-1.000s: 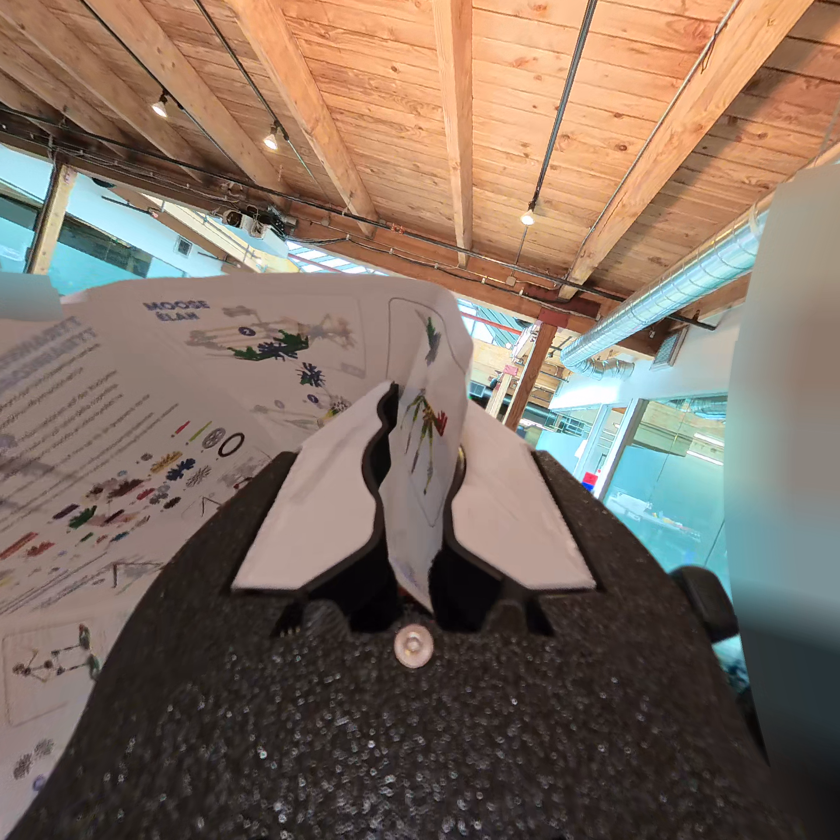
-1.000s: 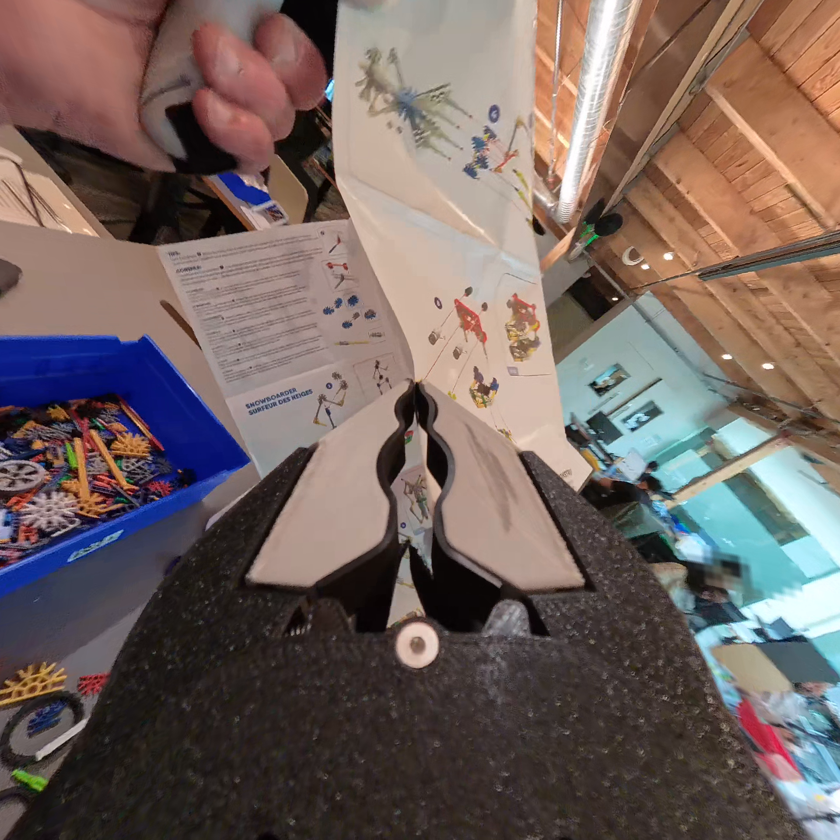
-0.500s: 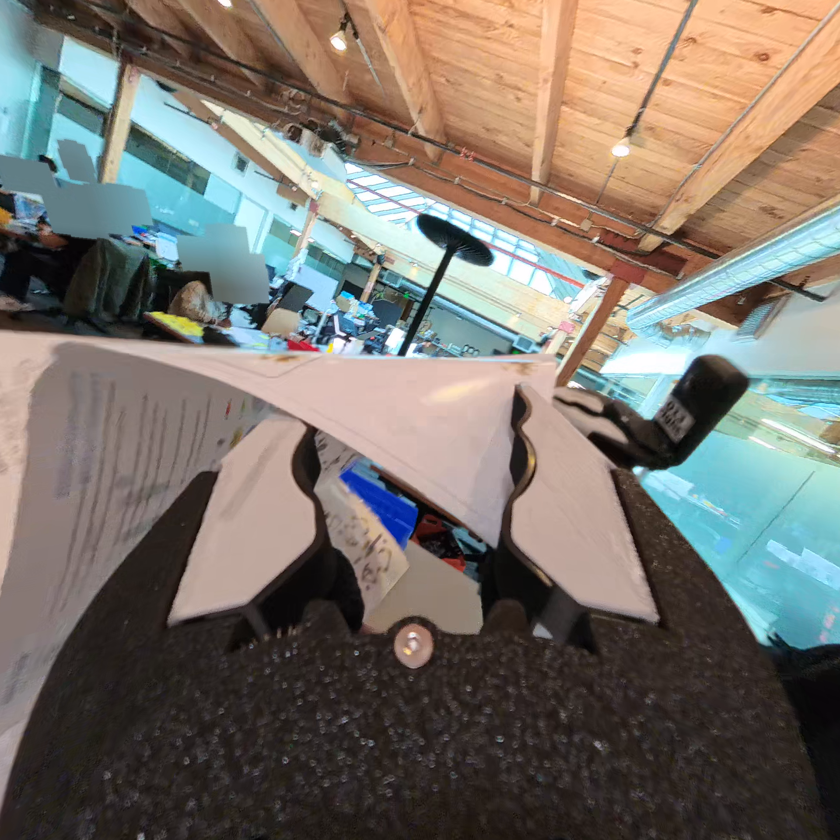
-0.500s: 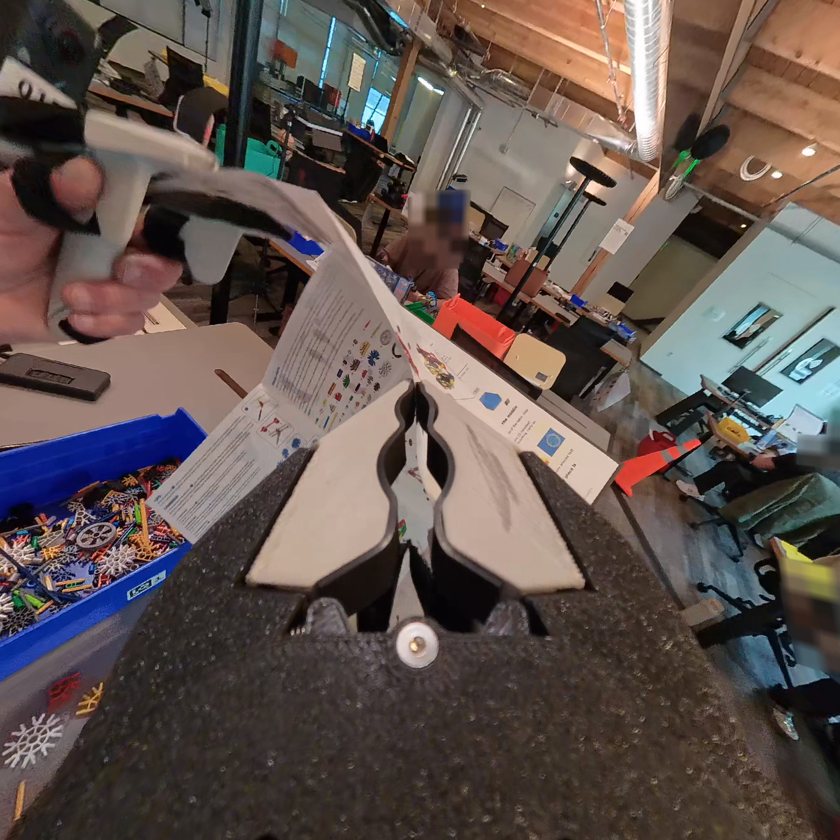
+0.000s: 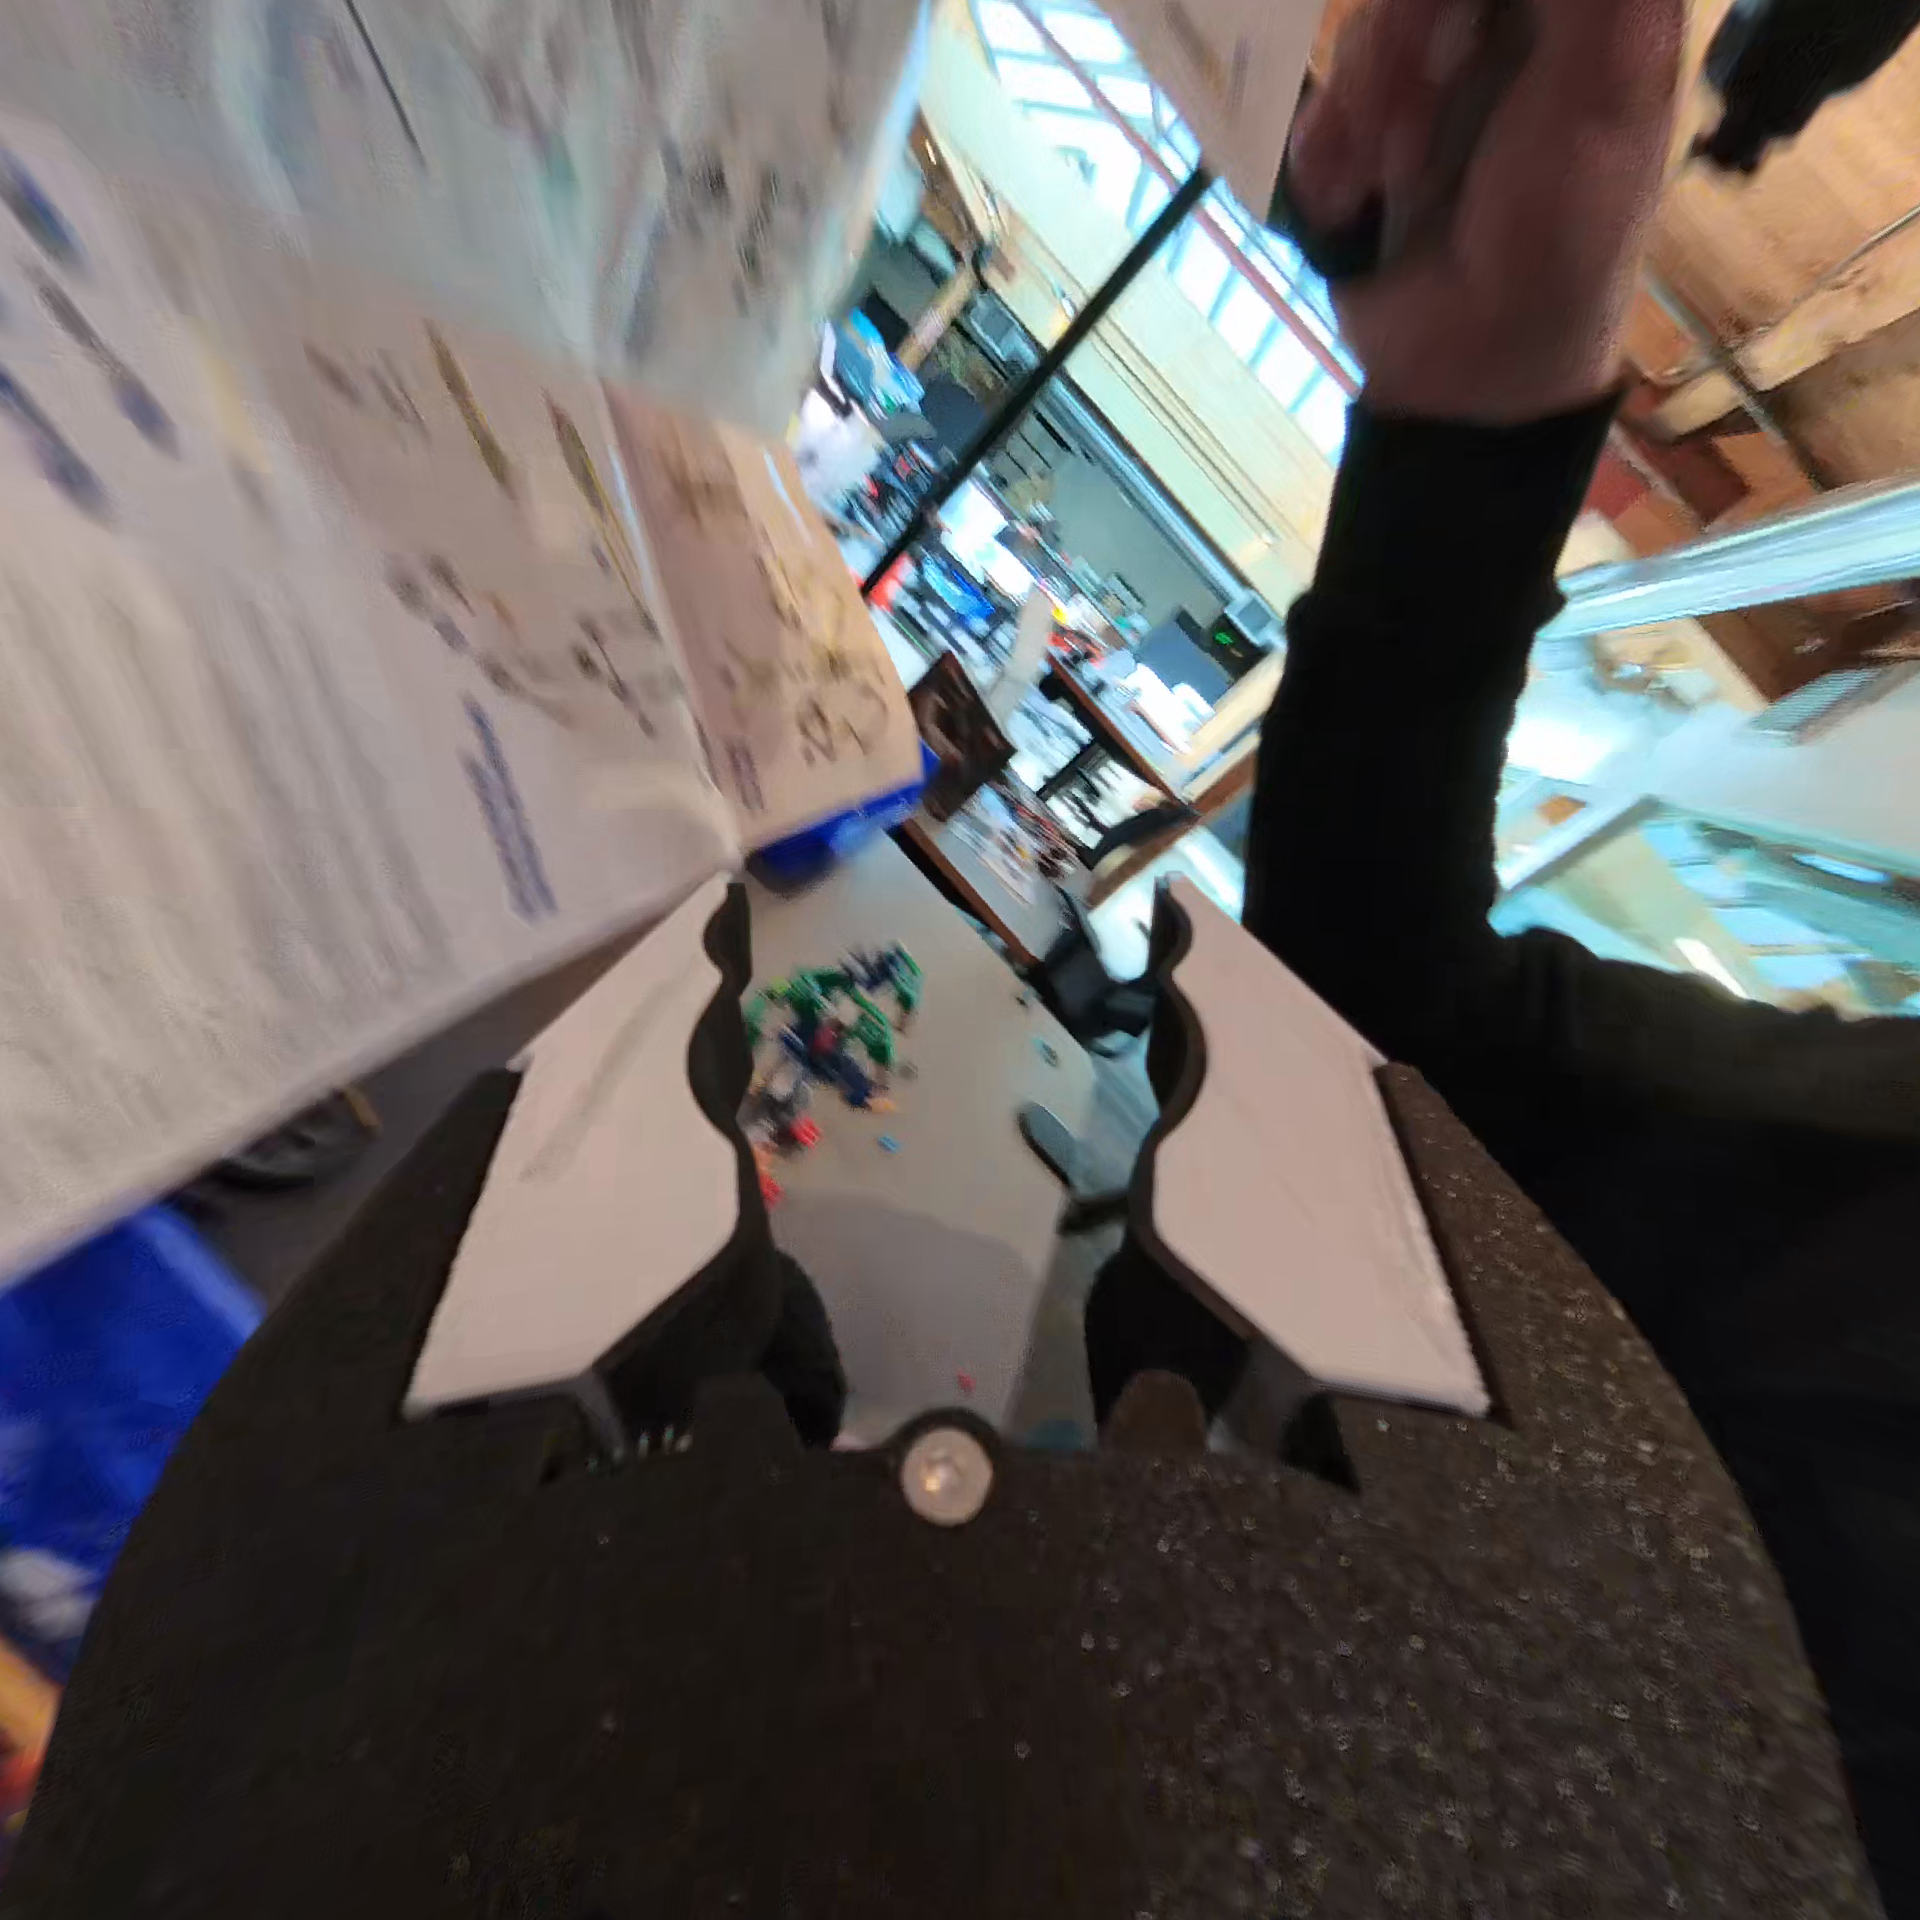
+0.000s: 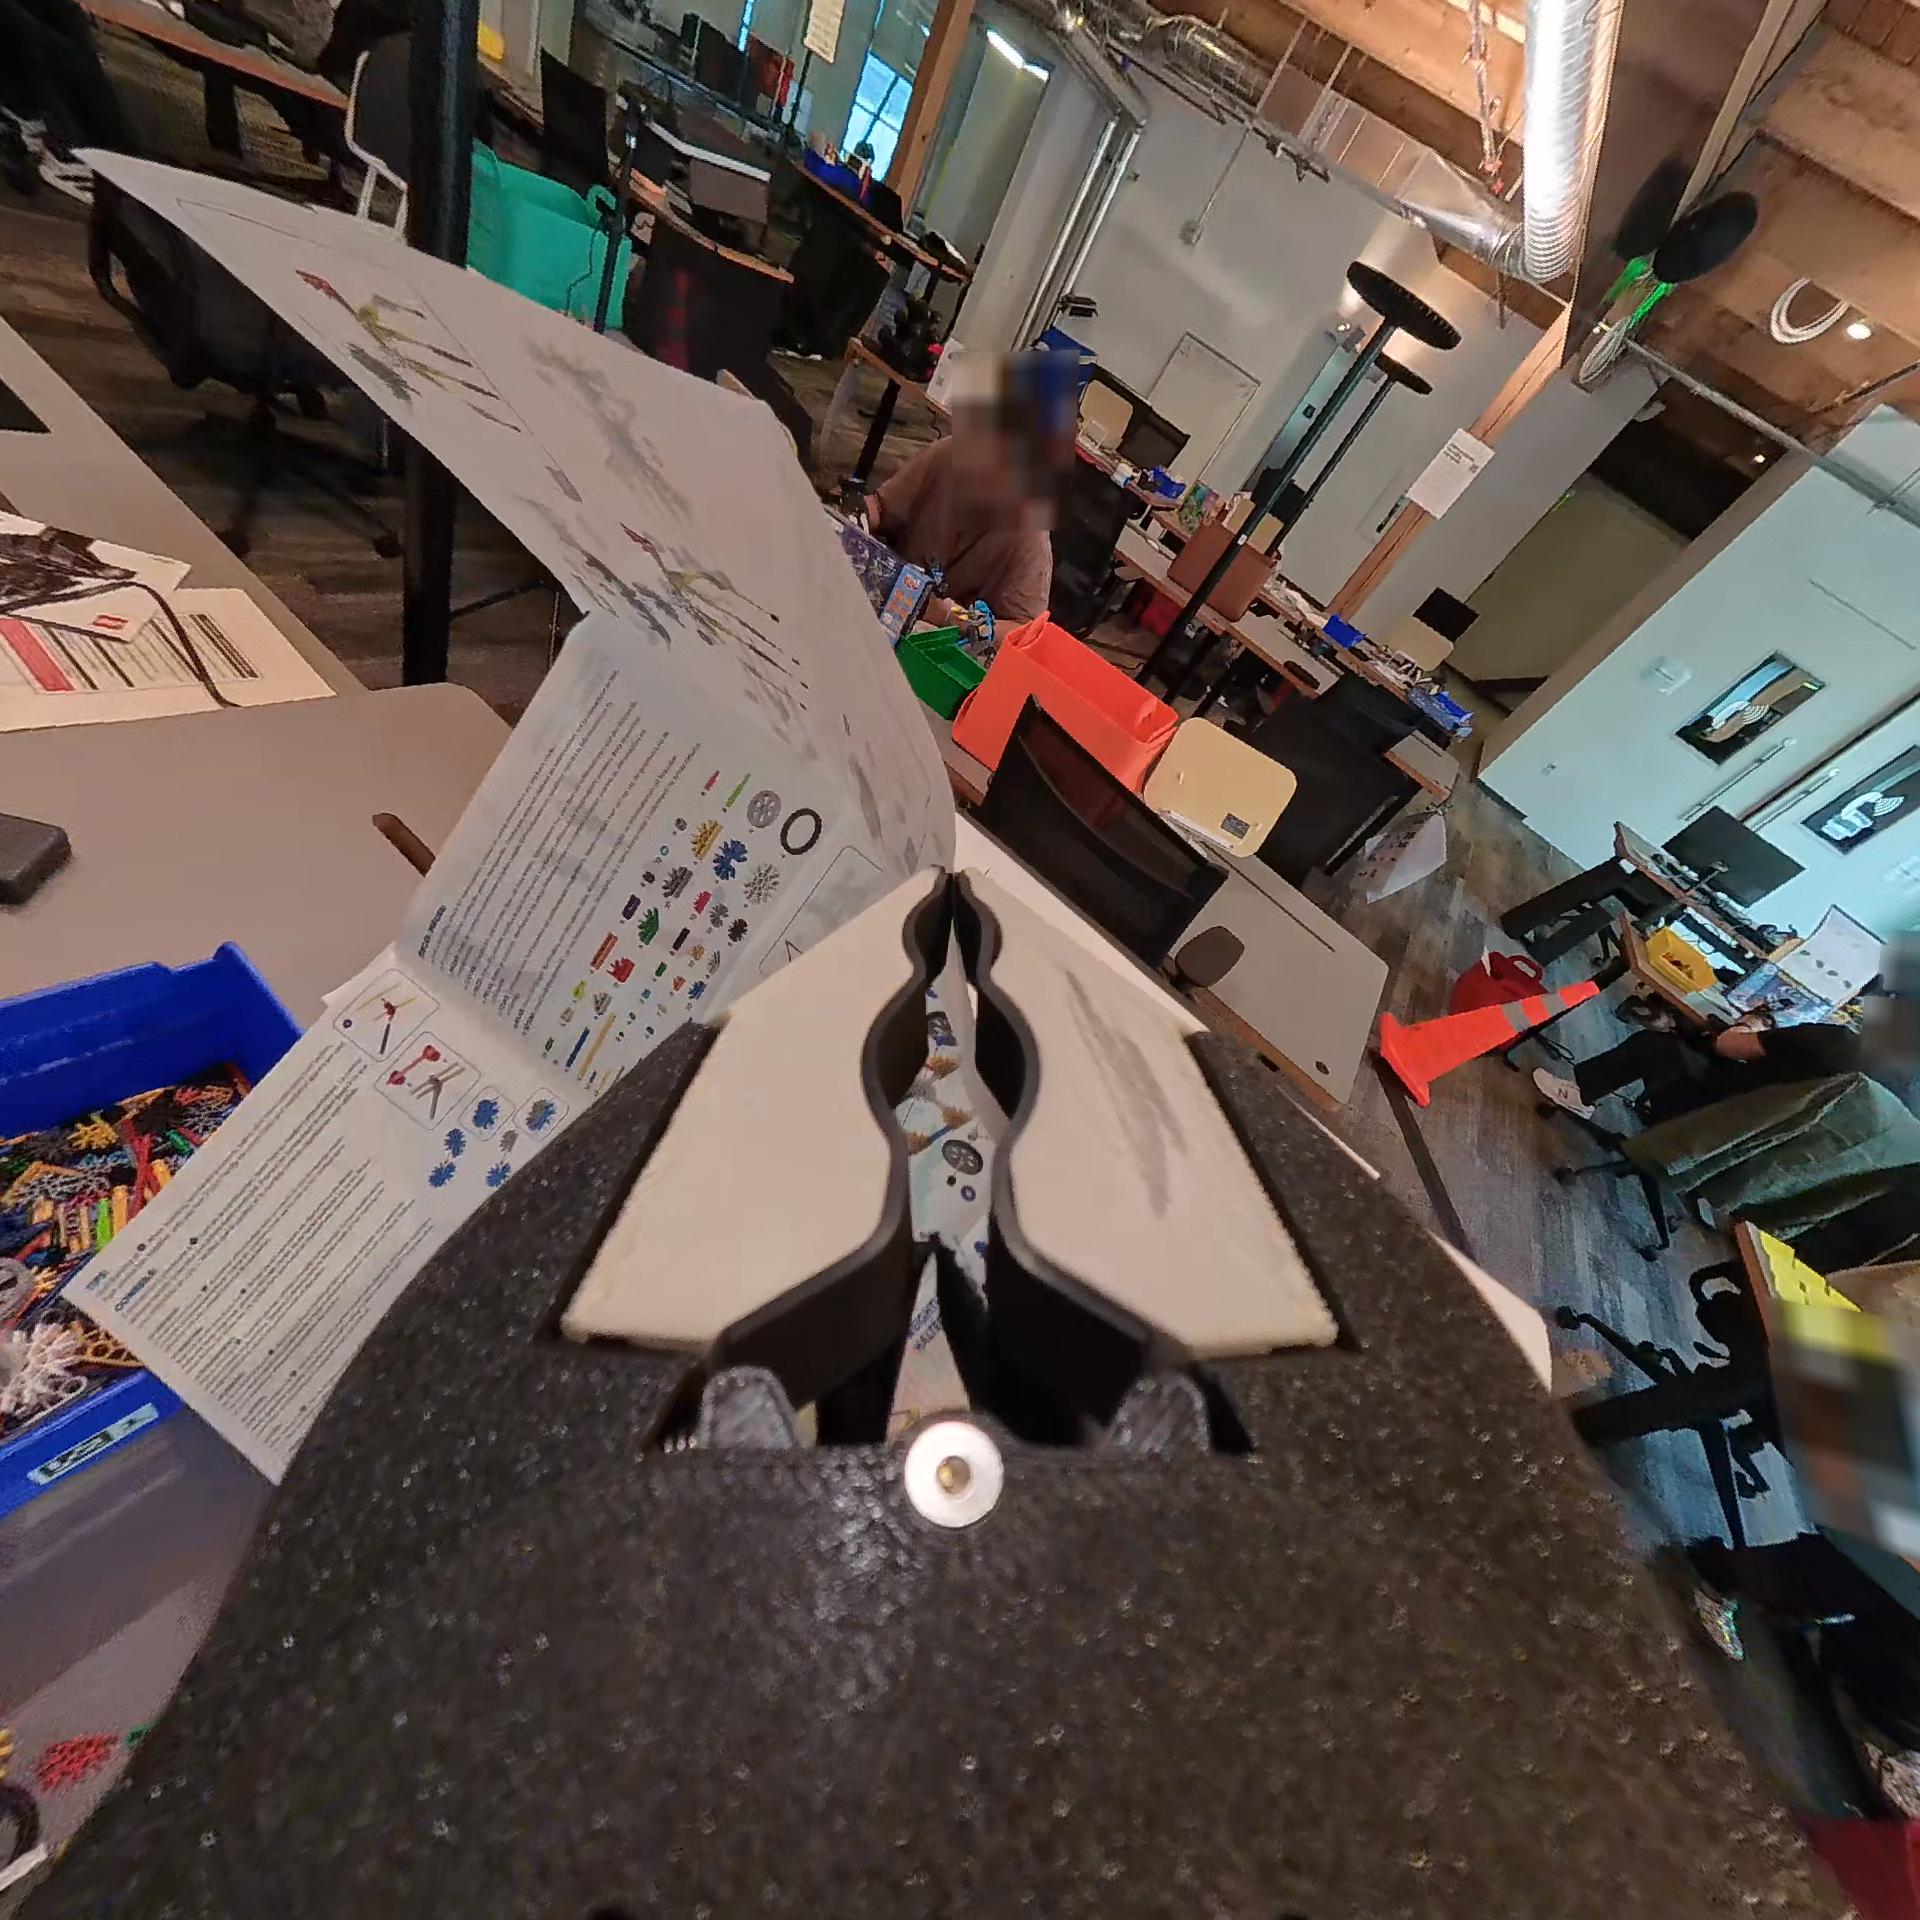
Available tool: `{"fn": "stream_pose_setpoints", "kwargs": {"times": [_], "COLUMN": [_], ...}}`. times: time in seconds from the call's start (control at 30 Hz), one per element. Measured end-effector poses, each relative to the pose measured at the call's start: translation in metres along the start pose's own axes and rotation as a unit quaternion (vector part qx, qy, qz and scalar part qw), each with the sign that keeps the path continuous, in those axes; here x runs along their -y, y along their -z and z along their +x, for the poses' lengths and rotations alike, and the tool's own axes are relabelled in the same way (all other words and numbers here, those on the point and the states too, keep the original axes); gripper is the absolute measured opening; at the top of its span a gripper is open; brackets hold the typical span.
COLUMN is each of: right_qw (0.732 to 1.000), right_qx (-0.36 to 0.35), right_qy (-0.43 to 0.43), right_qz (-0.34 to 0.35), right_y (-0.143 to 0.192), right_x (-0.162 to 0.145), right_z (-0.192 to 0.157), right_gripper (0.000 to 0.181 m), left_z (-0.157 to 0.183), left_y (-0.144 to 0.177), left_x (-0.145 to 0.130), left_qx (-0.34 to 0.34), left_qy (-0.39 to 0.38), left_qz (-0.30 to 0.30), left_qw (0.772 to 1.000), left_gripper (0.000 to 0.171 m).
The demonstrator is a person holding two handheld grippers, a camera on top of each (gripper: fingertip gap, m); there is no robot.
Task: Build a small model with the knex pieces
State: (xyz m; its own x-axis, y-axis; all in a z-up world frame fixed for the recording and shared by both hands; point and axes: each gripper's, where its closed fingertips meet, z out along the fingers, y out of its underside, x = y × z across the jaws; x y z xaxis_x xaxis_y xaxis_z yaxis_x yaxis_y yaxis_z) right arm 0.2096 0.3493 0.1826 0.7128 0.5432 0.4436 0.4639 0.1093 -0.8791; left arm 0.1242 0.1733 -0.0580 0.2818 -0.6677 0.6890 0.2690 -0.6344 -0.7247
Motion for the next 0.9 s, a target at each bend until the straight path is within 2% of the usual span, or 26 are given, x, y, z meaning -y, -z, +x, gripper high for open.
{"fn": "stream_pose_setpoints", "kwargs": {"times": [0.07, 0.17, 0.33, 0.43, 0.7, 0.8, 0.9], "right_qw": [1.0, 0.999, 0.997, 0.995, 0.978, 0.971, 0.968], "right_qx": [0.003, 0.014, 0.009, 0.007, 0.019, 0.027, 0.033], "right_qy": [-0.006, -0.035, -0.073, -0.093, -0.208, -0.239, -0.25], "right_qz": [-0.005, -0.005, -0.013, -0.022, -0.021, -0.014, -0.01], "right_y": [-0.012, -0.024, -0.038, -0.044, -0.047, -0.044, -0.04], "right_x": [-0.002, -0.005, -0.019, -0.032, -0.081, -0.095, -0.102], "right_z": [0.008, 0.022, 0.059, 0.08, 0.133, 0.143, 0.149], "right_gripper": [0.0, 0.0, 0.0, 0.0, 0.0, 0.0, 0.0], "left_z": [0.0, -0.011, -0.059, -0.075, -0.108, -0.114, -0.11], "left_y": [-0.025, -0.055, -0.089, -0.099, -0.111, -0.113, -0.115], "left_x": [-0.044, -0.079, -0.095, -0.09, -0.052, -0.039, -0.029], "left_qx": [-0.025, -0.029, 0.023, 0.035, 0.062, 0.055, 0.028], "left_qy": [0.064, 0.116, 0.166, 0.2, 0.193, 0.19, 0.183], "left_qz": [-0.042, -0.071, -0.057, -0.031, 0.033, 0.055, 0.07], "left_qw": [0.997, 0.99, 0.984, 0.979, 0.979, 0.979, 0.98], "left_gripper": [0.076, 0.081, 0.091, 0.094, 0.092, 0.072, 0.036]}}
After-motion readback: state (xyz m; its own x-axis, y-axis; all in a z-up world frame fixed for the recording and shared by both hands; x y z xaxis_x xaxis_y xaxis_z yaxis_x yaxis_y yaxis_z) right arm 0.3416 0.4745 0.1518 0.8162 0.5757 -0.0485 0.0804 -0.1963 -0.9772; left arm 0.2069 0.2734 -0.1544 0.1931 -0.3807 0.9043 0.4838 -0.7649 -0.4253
